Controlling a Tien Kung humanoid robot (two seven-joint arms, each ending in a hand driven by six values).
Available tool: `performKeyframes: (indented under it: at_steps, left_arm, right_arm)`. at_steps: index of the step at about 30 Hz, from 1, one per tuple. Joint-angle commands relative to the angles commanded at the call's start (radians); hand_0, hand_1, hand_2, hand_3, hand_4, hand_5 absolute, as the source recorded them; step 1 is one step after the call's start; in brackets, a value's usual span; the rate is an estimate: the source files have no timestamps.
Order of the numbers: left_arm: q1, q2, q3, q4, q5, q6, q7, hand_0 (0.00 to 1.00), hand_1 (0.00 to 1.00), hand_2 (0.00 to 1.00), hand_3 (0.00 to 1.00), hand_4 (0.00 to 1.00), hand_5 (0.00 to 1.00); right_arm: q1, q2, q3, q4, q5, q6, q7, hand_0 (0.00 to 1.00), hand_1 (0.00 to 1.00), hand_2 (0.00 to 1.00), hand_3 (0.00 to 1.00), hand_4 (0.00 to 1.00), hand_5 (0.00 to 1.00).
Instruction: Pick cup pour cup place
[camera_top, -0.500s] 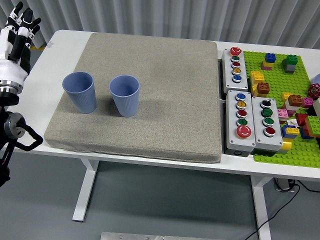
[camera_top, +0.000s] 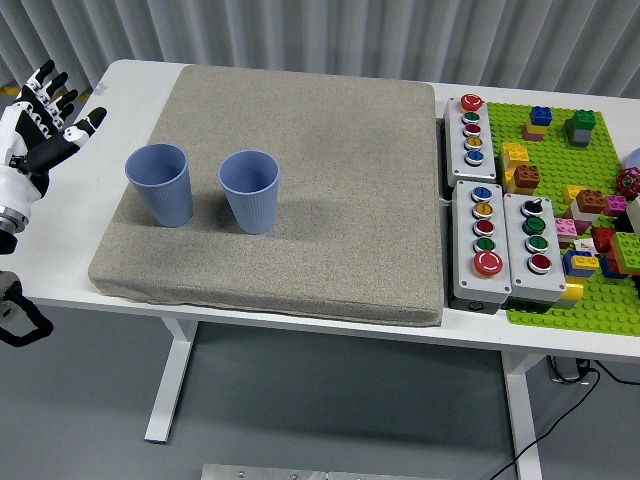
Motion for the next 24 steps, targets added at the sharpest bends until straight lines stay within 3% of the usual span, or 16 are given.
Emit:
performKeyframes:
  at_steps: [6, 17, 18, 23, 24]
  left_arm:
    - [0.036, 0.008, 0.021, -0.026, 0.024, -0.008, 0.013, 0.962, 0.927, 0.998, 0.998, 0.835, 0.147]
    - [0.13, -0.001, 0.037, -0.079, 0.029, -0.004, 0.014, 0.961, 0.926, 0.998, 0.998, 0.843, 0.155]
    - [0.144, -0.005, 0.041, -0.086, 0.038, 0.001, 0.015, 0.96, 0.925, 0.998, 0.998, 0.874, 0.206]
    - [0.17, -0.022, 0.064, -0.087, 0.054, 0.038, 0.006, 0.96, 0.925, 0.998, 0.998, 0.874, 0.206]
    - [0.171, -0.024, 0.069, -0.085, 0.056, 0.042, 0.005, 0.956, 0.918, 0.998, 0.998, 0.923, 0.289]
  right_arm:
    - [0.008, -0.002, -0.001, 0.0, 0.005, 0.0, 0.001, 0.696, 0.698, 0.629, 0.617, 0.188, 0.329]
    - [0.015, -0.004, 0.0, 0.0, 0.0, 0.001, 0.001, 0.696, 0.698, 0.629, 0.617, 0.186, 0.329]
    - [0.017, -0.004, 0.0, 0.0, 0.0, 0.001, 0.001, 0.696, 0.698, 0.629, 0.617, 0.185, 0.332]
    - [0.018, -0.004, 0.001, 0.0, 0.0, 0.001, 0.001, 0.696, 0.698, 0.629, 0.617, 0.185, 0.332]
    - [0.018, -0.004, 0.001, 0.0, 0.0, 0.001, 0.001, 0.696, 0.698, 0.629, 0.617, 0.183, 0.334]
